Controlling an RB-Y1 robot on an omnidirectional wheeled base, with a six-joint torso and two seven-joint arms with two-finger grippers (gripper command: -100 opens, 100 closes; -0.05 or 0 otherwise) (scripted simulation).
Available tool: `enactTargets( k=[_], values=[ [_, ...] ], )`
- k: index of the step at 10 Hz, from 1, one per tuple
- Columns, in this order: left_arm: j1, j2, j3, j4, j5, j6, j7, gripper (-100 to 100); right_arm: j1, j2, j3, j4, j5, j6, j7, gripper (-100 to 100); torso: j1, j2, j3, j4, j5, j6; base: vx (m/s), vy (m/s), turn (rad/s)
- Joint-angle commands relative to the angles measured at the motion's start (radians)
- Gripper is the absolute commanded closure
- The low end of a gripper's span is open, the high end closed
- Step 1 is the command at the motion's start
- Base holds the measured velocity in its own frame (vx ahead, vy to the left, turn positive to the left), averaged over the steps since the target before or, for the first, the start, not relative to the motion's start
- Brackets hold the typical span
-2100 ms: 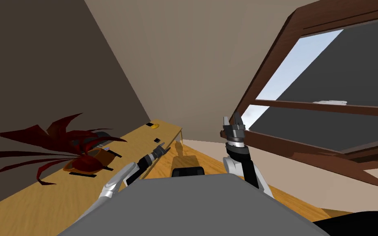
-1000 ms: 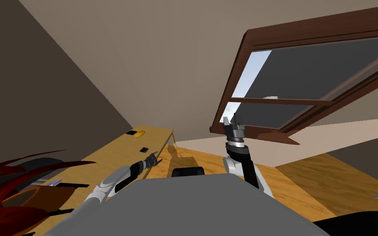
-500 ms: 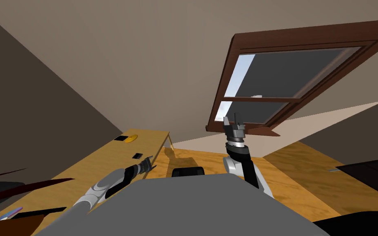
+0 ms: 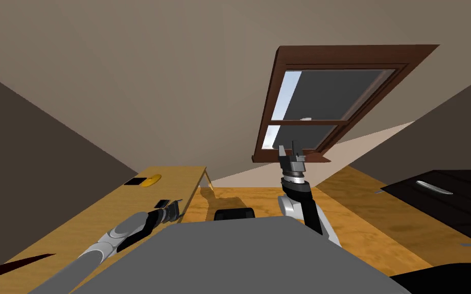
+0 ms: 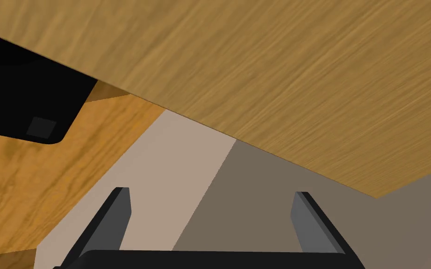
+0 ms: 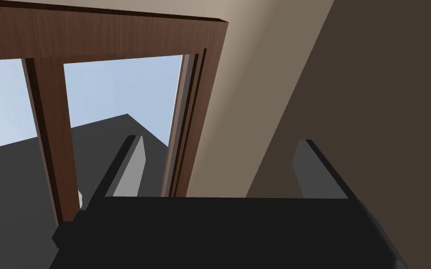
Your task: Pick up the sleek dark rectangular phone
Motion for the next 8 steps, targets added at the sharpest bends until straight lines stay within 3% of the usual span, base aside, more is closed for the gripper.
enactTargets(
  k=[1,2,3,4,6,7,8],
  values=[
    [0.0,0.025,-0.012,0.05,-0.05,0.001,-0.013,-100,0.0,0.0,0.0,0.0,0.0,0.0,0.0,0,0.0,0.0,0.0,0.0,0.0,0.0,0.018,0.032,-0.363],
    [0.0,0.025,-0.012,0.061,-0.054,0.001,-0.013,-100,0.0,0.0,0.0,0.0,0.0,0.0,0.0,0,0.0,0.0,0.0,0.0,0.0,0.001,0.012,0.039,-0.135],
    [-0.006,0.05,-0.026,0.11,-0.091,-0.002,-0.012,-100,0.0,0.0,0.0,0.0,0.0,0.0,0.0,0,0.0,0.0,0.0,0.0,0.0,-0.001,0.012,0.038,-0.233],
    [-0.006,0.05,-0.026,0.11,-0.097,-0.002,-0.012,-100,0.0,0.0,0.0,0.0,0.0,0.0,0.0,0,0.001,0.0,0.0,0.0,0.0,0.001,0.016,0.04,-0.157],
    [-0.013,0.088,-0.054,0.183,-0.167,-0.007,-0.007,-100,0.0,0.0,0.0,0.0,0.0,0.0,0.0,0,0.001,-0.001,0.0,0.0,0.0,0.001,0.026,0.055,-0.352],
    [-0.013,0.088,-0.054,0.193,-0.174,-0.007,-0.007,-100,0.0,0.0,0.0,0.0,0.0,0.0,0.0,0,0.002,-0.001,0.0,0.0,0.0,0.001,0.014,0.064,-0.137],
    [-0.014,0.1,-0.07,0.228,-0.208,-0.01,-0.004,-100,0.0,0.0,0.0,0.0,0.0,0.0,0.0,0,0.002,0.0,0.0,0.0,0.0,-0.001,0.011,0.048,-0.208]
  ],
)
